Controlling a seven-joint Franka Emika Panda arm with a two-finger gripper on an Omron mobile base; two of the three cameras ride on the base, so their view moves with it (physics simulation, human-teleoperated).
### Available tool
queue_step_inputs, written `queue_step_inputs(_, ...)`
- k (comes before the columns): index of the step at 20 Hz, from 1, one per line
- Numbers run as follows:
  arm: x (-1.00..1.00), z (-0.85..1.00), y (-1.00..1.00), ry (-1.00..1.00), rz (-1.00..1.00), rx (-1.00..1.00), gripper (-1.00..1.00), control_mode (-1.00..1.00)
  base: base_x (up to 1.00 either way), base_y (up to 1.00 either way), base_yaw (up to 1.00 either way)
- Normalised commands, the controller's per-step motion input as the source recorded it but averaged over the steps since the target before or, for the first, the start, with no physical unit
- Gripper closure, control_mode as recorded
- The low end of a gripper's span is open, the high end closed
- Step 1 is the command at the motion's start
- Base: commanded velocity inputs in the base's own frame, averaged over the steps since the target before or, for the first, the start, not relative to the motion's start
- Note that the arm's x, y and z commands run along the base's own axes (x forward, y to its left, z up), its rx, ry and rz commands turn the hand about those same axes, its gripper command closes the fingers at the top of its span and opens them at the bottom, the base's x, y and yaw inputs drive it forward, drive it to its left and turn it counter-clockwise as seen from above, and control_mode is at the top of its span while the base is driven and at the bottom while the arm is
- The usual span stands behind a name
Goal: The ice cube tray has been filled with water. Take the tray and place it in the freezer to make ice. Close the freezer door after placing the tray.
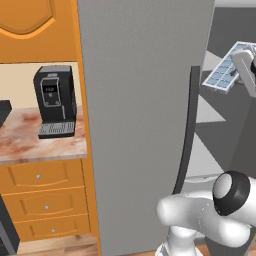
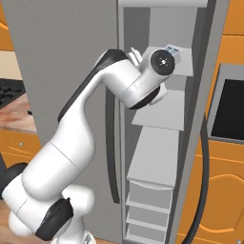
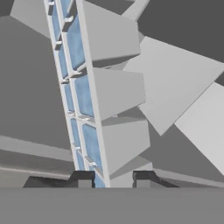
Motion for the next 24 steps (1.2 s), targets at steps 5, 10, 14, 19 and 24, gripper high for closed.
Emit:
queue_step_inputs(5,0.41,0.0,-0.17,0.0,-0.03,0.0,1.0,-1.0,0.0,0.0,0.0)
queue_step_inputs(10,0.44,0.0,-0.14,0.0,-0.01,0.0,1.0,-1.0,0.0,0.0,0.0)
queue_step_inputs(14,0.37,0.03,-0.13,0.0,0.0,0.0,1.0,-1.0,0.0,0.0,0.0)
queue_step_inputs(19,0.13,0.0,-0.12,-0.03,0.0,0.0,1.0,-1.0,0.0,0.0,0.0)
queue_step_inputs(24,0.06,0.0,-0.01,-0.11,0.0,0.0,1.0,-1.0,0.0,0.0,0.0)
